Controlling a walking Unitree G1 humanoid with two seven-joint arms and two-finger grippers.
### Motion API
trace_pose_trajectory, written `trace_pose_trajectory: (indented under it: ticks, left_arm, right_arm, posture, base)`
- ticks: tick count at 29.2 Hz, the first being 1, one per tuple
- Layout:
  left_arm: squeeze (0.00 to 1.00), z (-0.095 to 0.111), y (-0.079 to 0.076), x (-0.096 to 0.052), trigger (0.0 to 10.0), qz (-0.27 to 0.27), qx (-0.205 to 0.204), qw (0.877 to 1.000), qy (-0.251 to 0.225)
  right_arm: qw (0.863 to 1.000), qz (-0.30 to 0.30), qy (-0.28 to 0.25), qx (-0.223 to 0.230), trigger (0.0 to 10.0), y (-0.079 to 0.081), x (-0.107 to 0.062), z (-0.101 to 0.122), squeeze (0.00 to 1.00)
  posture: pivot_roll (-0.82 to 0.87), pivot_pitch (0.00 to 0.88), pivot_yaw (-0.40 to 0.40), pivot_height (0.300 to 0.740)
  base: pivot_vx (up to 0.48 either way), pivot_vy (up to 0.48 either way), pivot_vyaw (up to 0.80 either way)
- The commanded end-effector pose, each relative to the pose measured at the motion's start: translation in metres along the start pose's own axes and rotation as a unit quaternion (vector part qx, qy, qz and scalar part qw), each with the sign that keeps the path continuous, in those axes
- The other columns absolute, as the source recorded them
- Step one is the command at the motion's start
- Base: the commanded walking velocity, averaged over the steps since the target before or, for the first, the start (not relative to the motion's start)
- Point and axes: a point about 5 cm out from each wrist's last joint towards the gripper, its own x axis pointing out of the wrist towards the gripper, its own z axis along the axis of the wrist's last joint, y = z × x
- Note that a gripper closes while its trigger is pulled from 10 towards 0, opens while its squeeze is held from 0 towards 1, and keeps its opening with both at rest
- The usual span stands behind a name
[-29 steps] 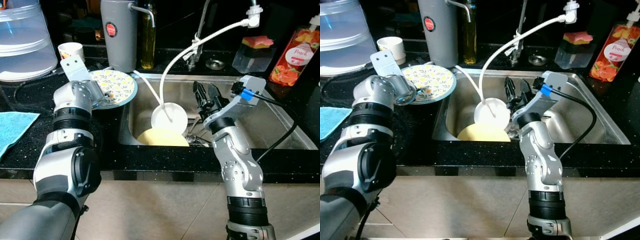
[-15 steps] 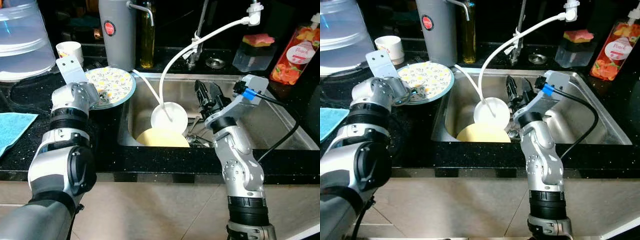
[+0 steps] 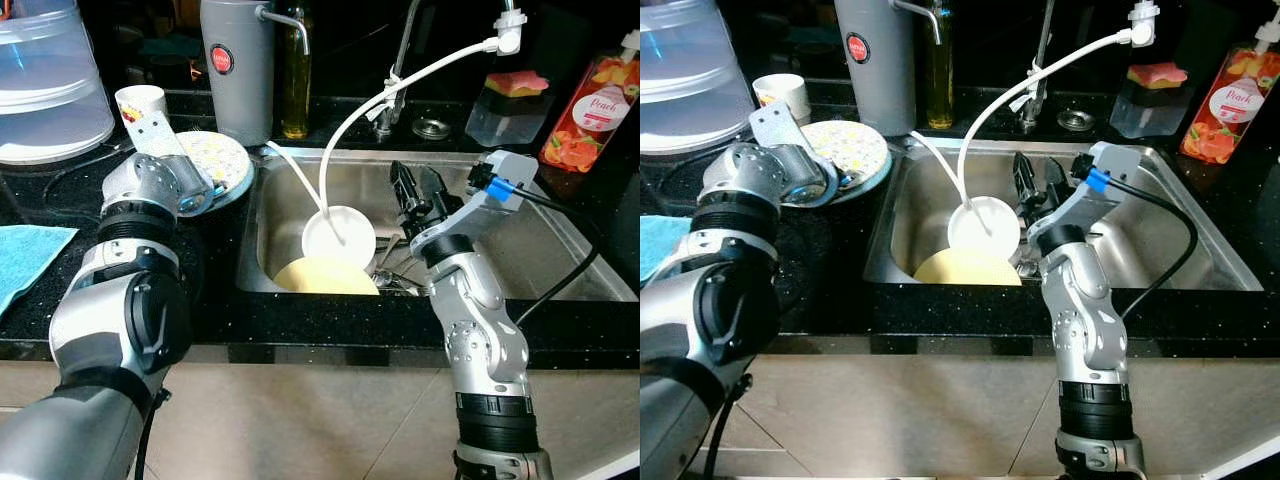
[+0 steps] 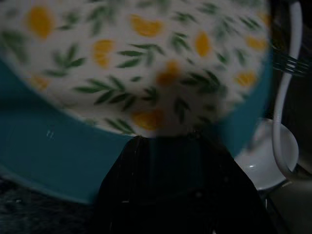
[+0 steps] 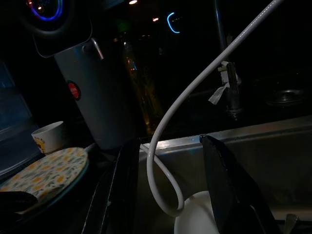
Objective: Kitchen organization
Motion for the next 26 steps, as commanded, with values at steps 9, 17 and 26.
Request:
trace_pose_trajectory:
  ticks: [9, 17, 26]
  left_arm:
    - [0.0, 0.023, -0.001, -0.005, 10.0, 0.024, 0.112, 0.987, -0.113]
    - [0.0, 0.051, -0.02, -0.028, 10.0, 0.005, 0.182, 0.959, -0.216]
    - [0.0, 0.036, -0.063, -0.082, 10.0, -0.156, 0.314, 0.858, -0.375]
  right_arm:
    - [1.0, -0.002, 0.0, 0.0, 10.0, -0.002, 0.0, 0.001, 0.0]
    - [1.0, -0.005, 0.002, 0.001, 10.0, -0.002, -0.002, 0.0, 0.0]
    - [1.0, -0.008, 0.003, -0.005, 10.0, -0.002, -0.004, 0.002, 0.0]
  posture:
    - [0.35, 0.0, -0.003, 0.74]
    - [0.34, 0.005, -0.002, 0.74]
    - [0.33, 0.031, -0.017, 0.74]
  base:
    - [0.0, 0.0, 0.0]
    - [0.0, 0.0, 0.0]
    - [0.0, 0.0, 0.0]
